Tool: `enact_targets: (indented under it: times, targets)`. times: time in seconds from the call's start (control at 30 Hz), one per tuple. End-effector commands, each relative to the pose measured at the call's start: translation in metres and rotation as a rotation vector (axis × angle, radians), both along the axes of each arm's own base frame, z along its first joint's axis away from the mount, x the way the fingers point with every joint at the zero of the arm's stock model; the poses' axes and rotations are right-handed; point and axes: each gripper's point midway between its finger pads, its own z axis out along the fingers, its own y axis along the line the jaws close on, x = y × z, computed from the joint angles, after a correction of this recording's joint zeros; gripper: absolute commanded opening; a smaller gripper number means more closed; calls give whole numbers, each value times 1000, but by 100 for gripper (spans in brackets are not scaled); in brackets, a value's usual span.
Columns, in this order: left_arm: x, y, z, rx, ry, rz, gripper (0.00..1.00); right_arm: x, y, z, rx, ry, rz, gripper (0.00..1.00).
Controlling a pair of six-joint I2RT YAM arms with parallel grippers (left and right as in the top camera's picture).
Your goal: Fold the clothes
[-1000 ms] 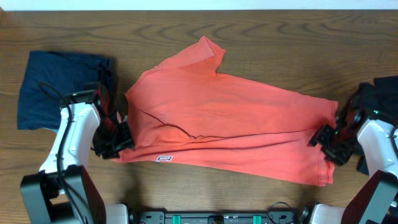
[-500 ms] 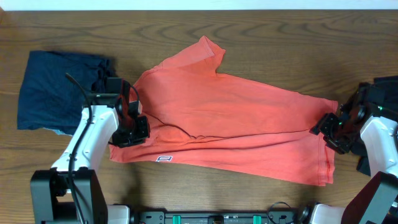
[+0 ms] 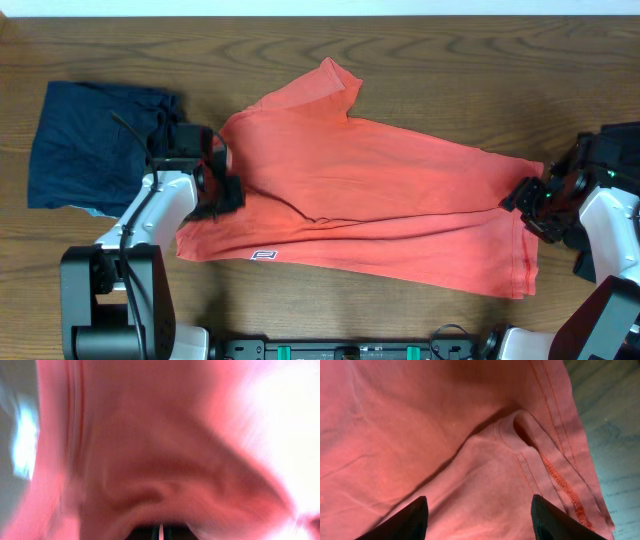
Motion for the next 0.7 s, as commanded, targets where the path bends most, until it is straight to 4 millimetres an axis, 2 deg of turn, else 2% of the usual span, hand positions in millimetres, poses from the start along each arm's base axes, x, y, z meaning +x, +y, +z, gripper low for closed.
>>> enact_targets:
  times: [0.0,0.1,0.23,0.33,0.43,0.5,0.6,0.67]
  targets:
    - [41,-25,29,-141,-163,-48,6,7,-2,8,2,-33,-30,64]
    - [67,-45,63,-259,-275,-84,7,7,1,8,19,-33,-29,64]
    - [64,-44,75,-255,-262,-82,12,6,3,8,26,-30,-28,65]
    - [42,-36,67,-203,-174,-78,12,7,2,8,24,-34,-28,64]
    - [6,-19,53,-95,-28,-65,6,8,2,9,23,-37,-28,65]
    - [-17,-10,46,-44,68,-60,6,8,2,9,22,-39,-28,65]
    - [-45,-9,41,-38,172,-100,6,10,1,9,19,-46,-28,65]
    - [-52,-8,34,-32,193,-106,6,11,1,9,17,-51,-28,65]
